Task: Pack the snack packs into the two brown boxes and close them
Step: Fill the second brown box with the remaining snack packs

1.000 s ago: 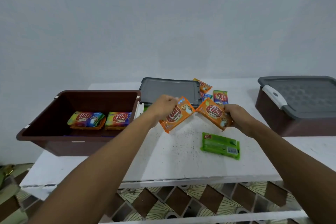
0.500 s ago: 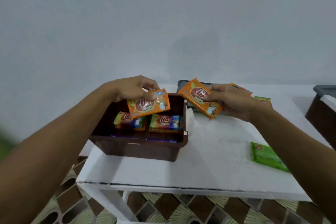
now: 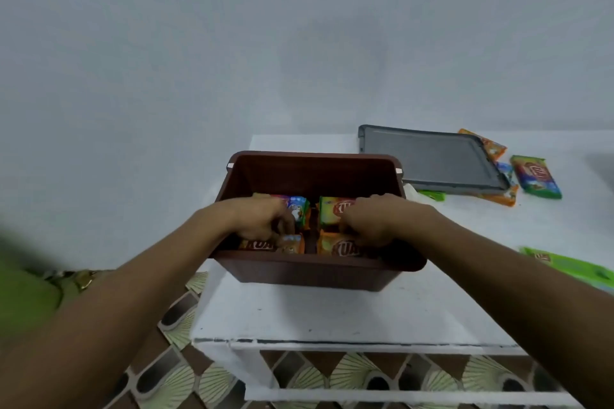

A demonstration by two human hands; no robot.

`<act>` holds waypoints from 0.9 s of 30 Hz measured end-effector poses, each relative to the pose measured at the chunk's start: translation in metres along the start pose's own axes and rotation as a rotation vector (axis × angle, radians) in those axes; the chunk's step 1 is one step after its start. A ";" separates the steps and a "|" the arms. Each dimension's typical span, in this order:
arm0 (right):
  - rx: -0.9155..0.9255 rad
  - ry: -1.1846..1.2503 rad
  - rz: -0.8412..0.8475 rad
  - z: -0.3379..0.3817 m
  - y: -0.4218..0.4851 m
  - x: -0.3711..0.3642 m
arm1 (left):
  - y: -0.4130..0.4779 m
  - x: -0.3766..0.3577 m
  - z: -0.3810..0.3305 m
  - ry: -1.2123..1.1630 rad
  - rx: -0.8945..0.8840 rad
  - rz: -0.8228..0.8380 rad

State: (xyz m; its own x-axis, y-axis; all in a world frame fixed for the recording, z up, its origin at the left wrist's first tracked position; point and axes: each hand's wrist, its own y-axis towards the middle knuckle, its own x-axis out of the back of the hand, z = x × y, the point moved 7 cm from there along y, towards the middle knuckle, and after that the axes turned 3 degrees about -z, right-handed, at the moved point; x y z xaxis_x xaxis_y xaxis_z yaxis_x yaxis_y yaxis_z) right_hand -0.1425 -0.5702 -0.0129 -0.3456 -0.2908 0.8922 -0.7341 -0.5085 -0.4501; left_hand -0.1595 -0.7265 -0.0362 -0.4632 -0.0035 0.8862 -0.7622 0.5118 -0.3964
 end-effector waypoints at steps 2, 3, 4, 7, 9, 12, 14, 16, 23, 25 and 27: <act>-0.007 0.030 0.024 -0.001 0.002 -0.007 | -0.001 0.000 -0.004 -0.020 -0.005 0.038; -0.002 0.039 0.027 -0.001 0.003 -0.009 | -0.002 0.000 -0.005 -0.025 -0.003 0.056; 0.009 0.037 0.026 -0.002 0.003 -0.010 | -0.003 0.000 -0.006 -0.025 -0.003 0.067; 0.039 0.006 -0.002 -0.002 0.002 -0.007 | -0.003 0.001 -0.007 -0.022 -0.008 0.037; 0.049 -0.024 -0.049 -0.003 -0.003 0.002 | -0.004 0.007 -0.008 0.001 -0.009 -0.047; 0.066 -0.026 -0.186 -0.014 -0.012 0.019 | -0.005 0.021 -0.009 -0.006 -0.041 -0.213; 0.086 0.051 -0.276 -0.028 -0.023 0.024 | -0.004 0.028 -0.015 0.010 -0.064 -0.280; 0.142 0.162 -0.385 -0.038 -0.035 0.024 | 0.001 0.032 -0.022 0.069 -0.065 -0.280; 0.132 0.393 -0.708 -0.093 -0.090 -0.007 | 0.030 0.075 -0.092 0.024 -0.116 -0.544; 0.064 0.367 -0.631 -0.115 -0.100 -0.031 | 0.038 0.089 -0.123 -0.003 -0.150 -0.636; -0.013 0.352 -0.559 -0.139 -0.114 -0.051 | 0.052 0.097 -0.158 0.003 -0.199 -0.672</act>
State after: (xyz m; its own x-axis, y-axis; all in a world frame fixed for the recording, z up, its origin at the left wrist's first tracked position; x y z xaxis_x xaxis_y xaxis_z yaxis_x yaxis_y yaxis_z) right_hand -0.1226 -0.3851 -0.0020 -0.0792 0.2970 0.9516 -0.8647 -0.4954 0.0827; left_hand -0.1723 -0.5648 0.0672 0.0812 -0.3725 0.9245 -0.7856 0.5469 0.2893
